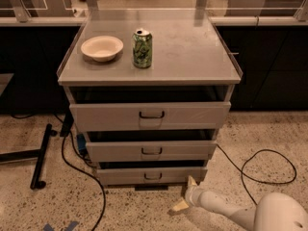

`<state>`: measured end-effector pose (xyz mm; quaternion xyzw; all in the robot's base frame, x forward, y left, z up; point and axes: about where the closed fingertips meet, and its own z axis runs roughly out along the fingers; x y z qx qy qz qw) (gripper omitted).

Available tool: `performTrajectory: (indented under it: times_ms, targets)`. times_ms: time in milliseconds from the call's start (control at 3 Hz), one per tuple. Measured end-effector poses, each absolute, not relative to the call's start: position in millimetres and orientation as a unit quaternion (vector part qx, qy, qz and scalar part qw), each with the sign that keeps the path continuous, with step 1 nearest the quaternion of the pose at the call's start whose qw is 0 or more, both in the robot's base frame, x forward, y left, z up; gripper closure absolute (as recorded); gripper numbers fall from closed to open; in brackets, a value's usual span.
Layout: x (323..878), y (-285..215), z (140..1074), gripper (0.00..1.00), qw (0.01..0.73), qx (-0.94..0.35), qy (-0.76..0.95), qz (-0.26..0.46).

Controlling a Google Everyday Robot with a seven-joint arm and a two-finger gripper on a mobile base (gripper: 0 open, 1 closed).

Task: Close bottom drawer

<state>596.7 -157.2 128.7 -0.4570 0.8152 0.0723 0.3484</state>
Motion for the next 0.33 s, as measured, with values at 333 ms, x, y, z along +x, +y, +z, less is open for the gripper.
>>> performTrajectory:
  times_ms: [333]
  targets:
    - [591.6, -166.3, 125.5, 0.0, 0.345, -0.458, 0.817, 0.062]
